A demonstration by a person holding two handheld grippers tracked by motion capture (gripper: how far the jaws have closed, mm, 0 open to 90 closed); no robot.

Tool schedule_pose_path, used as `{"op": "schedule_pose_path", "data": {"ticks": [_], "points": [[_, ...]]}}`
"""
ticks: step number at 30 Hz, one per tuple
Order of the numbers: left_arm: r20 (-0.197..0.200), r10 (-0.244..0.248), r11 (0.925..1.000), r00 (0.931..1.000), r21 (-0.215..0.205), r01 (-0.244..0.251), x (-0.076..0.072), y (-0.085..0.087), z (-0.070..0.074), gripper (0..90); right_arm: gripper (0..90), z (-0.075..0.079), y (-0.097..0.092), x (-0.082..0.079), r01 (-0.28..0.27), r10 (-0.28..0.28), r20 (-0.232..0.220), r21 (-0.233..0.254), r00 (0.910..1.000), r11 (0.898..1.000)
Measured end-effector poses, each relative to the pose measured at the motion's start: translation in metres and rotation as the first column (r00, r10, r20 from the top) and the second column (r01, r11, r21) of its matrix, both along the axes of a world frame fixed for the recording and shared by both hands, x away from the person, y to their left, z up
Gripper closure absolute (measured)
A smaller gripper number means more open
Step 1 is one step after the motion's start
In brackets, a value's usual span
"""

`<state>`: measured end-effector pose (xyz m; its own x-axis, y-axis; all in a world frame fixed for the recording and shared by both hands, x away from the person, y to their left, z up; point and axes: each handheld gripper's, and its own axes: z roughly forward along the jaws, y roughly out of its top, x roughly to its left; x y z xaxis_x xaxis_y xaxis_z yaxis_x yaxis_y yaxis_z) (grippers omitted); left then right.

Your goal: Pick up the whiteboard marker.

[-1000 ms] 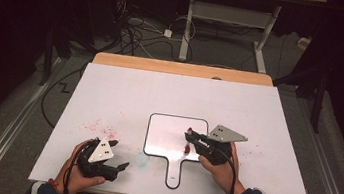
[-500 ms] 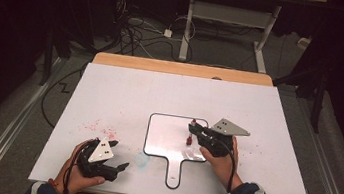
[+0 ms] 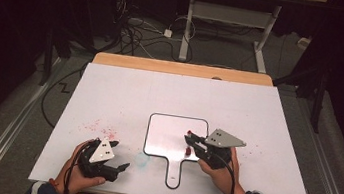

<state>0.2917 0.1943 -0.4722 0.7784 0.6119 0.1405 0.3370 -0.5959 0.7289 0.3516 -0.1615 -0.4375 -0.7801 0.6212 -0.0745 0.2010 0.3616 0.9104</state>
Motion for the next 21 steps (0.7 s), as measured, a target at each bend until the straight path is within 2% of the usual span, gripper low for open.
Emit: {"op": "schedule_pose_path", "data": {"ticks": [5,7,9,13,17,21], "points": [[0.000,-0.002,1.0000,1.0000,-0.003,0.002,0.000,0.001,0.000,20.1,82.0,0.000,-0.012,0.005,0.033,-0.033,-0.002,0.007,0.9995,0.999],[-0.002,-0.002,1.0000,1.0000,-0.002,0.002,0.000,0.001,0.000,20.1,82.0,0.000,-0.014,0.005,0.038,-0.037,-0.014,0.027,0.9992,0.999],[-0.002,-0.003,1.0000,1.0000,0.002,0.003,0.000,0.000,0.000,20.1,82.0,-0.002,-0.011,0.004,0.019,-0.018,-0.023,0.042,0.9996,0.999],[0.002,-0.005,1.0000,1.0000,0.001,0.005,-0.001,0.000,0.000,20.1,82.0,-0.001,-0.006,-0.004,-0.017,0.017,-0.002,0.018,0.9999,1.000],[0.000,-0.005,1.0000,1.0000,0.000,0.005,-0.001,0.001,0.000,20.1,82.0,0.000,-0.020,-0.007,0.016,-0.015,0.031,-0.019,0.9994,1.000],[0.001,-0.003,1.0000,1.0000,-0.003,0.003,-0.001,0.001,0.000,20.1,82.0,0.000,-0.036,-0.007,0.043,-0.043,0.019,0.000,0.9989,0.999]]}}
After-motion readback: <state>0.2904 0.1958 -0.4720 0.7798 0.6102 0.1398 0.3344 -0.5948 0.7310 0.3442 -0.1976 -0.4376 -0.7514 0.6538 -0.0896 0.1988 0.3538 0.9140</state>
